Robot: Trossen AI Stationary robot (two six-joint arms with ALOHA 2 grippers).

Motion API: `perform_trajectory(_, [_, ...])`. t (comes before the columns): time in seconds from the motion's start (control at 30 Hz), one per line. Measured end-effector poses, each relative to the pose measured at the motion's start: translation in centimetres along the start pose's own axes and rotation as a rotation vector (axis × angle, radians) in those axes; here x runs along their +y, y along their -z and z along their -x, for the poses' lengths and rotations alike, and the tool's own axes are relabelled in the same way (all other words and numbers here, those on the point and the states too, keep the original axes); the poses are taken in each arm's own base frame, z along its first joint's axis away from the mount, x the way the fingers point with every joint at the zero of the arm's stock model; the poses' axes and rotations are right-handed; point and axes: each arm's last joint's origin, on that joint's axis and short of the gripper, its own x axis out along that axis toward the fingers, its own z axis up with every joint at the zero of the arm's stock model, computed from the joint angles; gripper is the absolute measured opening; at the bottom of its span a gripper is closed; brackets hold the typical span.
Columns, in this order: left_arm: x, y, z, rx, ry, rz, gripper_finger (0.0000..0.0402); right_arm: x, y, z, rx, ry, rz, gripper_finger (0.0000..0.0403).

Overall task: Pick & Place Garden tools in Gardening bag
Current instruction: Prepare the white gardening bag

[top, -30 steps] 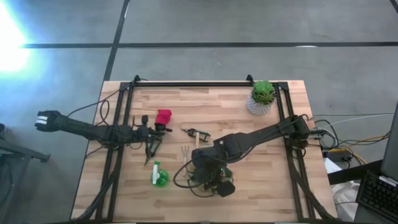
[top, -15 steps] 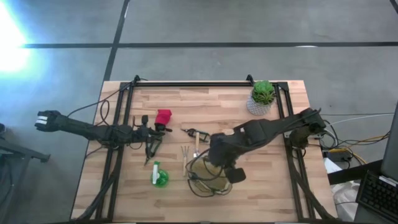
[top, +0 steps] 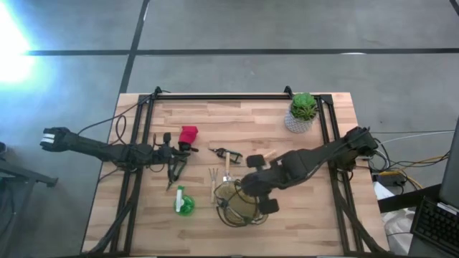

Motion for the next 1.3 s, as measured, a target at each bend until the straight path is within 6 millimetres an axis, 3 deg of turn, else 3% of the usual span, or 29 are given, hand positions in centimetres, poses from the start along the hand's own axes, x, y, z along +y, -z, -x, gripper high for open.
perform_trajectory(0.1, [0.0,0.0,0.0,0.0,0.0,0.0,0.0003,0.2,-0.6,-1.4,-0.09,-0.005,0.0,0.0008])
perform_trajectory(0.33, [0.0,0.0,0.0,0.001,0.0,0.0,0.0003,-0.5,-0.1,-2.6,-0.077,-0.002,-0.107,0.0015])
perform_trajectory(0.63, [0.0,0.0,0.0,0.001,0.0,0.0,0.0003,-0.4,0.0,-2.7,-0.067,-0.04,-0.185,0.0089])
perform_trajectory(0.83, [0.0,0.0,0.0,0.001,0.0,0.0,0.0003,0.5,0.3,-2.6,-0.019,-0.164,-0.171,0.0122])
perform_trajectory(1.3, [0.0,0.0,0.0,0.0,0.0,0.0,0.0003,2.3,2.5,-4.0,0.093,-0.124,-0.158,0.0106])
